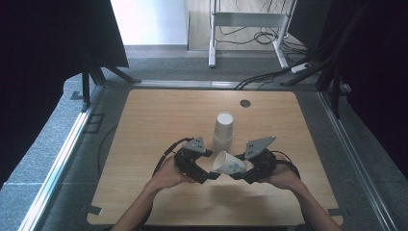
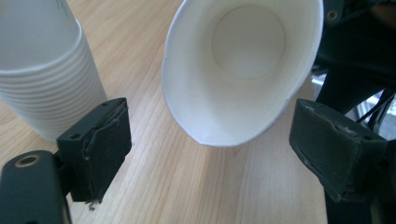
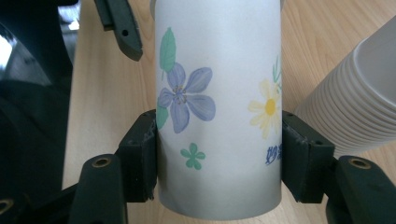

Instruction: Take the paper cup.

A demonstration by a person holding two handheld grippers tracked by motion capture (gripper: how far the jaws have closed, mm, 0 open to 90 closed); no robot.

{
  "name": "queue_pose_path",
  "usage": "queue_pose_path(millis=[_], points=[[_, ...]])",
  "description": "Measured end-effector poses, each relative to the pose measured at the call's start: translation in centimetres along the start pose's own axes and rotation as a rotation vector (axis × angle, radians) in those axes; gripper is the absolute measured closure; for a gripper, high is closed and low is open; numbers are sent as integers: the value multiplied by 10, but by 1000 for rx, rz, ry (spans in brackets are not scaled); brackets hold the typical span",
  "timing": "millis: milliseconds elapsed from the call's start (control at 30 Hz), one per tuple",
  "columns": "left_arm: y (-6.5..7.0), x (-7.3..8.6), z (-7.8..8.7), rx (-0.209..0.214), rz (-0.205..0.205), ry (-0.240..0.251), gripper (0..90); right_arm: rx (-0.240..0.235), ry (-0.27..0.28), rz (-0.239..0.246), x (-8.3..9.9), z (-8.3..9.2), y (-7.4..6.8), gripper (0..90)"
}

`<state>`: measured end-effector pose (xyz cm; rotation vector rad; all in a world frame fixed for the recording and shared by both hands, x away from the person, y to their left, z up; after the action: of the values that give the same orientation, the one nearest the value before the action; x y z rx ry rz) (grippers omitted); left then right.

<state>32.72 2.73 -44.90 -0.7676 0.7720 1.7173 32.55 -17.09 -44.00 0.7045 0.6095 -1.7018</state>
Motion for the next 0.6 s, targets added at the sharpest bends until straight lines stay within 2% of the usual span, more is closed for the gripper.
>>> queue_pose_path(millis=[33, 133, 300, 400, 500, 600], points=[[0, -1, 1, 14, 9, 28, 135, -3, 24, -8, 1, 1, 0, 375], [-1, -2, 2, 19, 9, 42, 138, -5, 55, -16, 3, 2, 0, 375], [0, -5, 1, 56, 9, 93, 151, -17, 135, -44, 10, 0, -1, 375], [0, -6, 0, 76, 6, 107, 164, -21, 156, -51, 12, -2, -1, 375], [0, -7, -2, 97, 3, 114, 192, -48, 186, -59, 16, -4, -2, 375], [0, -7, -4, 104, 5, 119, 211, -59, 203, -59, 18, -5, -2, 375]])
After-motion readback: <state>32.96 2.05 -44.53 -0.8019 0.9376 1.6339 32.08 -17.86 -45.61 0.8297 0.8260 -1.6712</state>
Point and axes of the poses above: each handheld gripper's, and its own axes: z roughly backward along the jaws, x roughly out of its underside, y roughly to its right, the point moved 4 cm from there along -z, roughly forward along the jaws, and after that the axes turned 3 degrees about -z, right-handed, at the moved point
